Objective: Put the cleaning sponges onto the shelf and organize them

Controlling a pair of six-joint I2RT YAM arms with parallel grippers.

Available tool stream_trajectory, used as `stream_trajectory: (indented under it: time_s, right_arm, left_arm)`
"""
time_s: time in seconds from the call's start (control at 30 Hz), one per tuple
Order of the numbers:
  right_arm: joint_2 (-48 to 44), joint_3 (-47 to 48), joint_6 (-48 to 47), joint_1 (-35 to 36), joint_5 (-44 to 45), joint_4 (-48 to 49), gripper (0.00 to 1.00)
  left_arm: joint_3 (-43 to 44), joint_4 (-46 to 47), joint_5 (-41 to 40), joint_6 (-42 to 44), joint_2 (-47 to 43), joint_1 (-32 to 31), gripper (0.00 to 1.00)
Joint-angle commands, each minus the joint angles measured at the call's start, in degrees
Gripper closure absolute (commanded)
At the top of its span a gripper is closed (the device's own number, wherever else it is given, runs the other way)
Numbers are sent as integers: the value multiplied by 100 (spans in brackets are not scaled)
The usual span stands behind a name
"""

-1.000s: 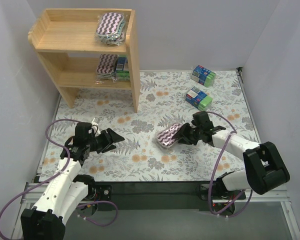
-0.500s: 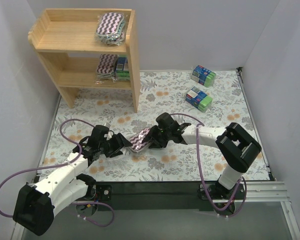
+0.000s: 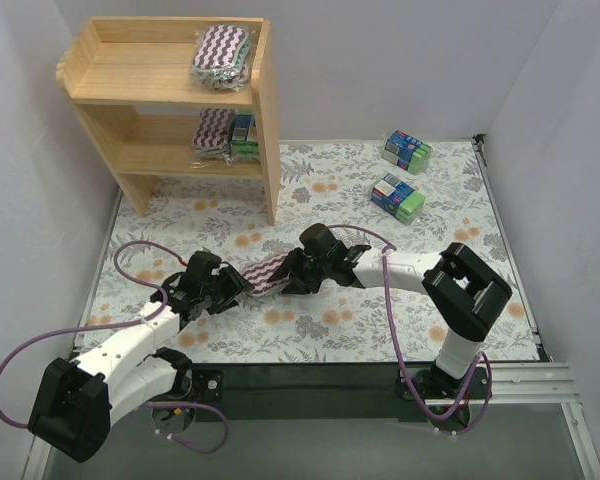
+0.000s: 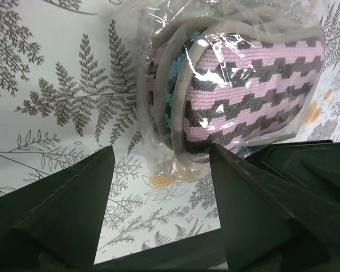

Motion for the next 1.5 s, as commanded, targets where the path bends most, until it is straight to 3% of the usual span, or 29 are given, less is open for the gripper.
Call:
stream_trajectory:
  time_s: [0.0, 0.2, 0.47, 0.6, 0.87, 0.97, 1.0, 1.1, 1.13, 1.23, 1.4, 1.47]
  right_arm:
    - [122, 127, 87, 64, -114, 204, 53]
    - [148, 66, -62, 90, -229, 265, 53]
    - [16, -110, -203, 90, -264, 265, 53]
    - [-10, -101, -299, 90, -378, 257, 53]
    - [-607, -592, -677, 99, -589, 143, 52]
    - [-1090, -900, -791, 99, -607, 64, 52]
    - [-1230, -1119, -835, 90, -607, 20, 52]
    - [-1810, -1506, -1002, 90, -580, -104, 52]
    - [-2125, -1595, -1029, 90, -563, -304, 52]
    - [-2810, -1937, -1099, 82, -449, -621, 52]
    - [-3770, -2158, -1187, 90, -255, -1236, 52]
    - [-4122, -2149, -1257, 82, -237, -1570, 52]
  left_arm:
    - [117, 247, -387, -136, 69, -19, 39]
    - [205, 423, -483, -250, 325, -28, 43]
    - [240, 581, -853, 12, -440, -28, 39]
    - [162, 809, -652, 240, -143, -28, 35]
    - [311, 1275, -440, 891, 860, -19, 36]
    - [284, 1618, -309, 1023, 1193, -2, 44]
    - [293, 1679, -264, 1032, 1281, 7, 55]
    - [311, 1838, -150, 1033, 1476, 7, 74]
    - [285, 1873, -132, 1033, 1467, 7, 84]
    - [223, 1778, -158, 1006, 1239, 7, 100]
    - [231, 1014, -395, 849, 537, 33, 100]
    - [477, 224, -684, 717, 97, 42, 100]
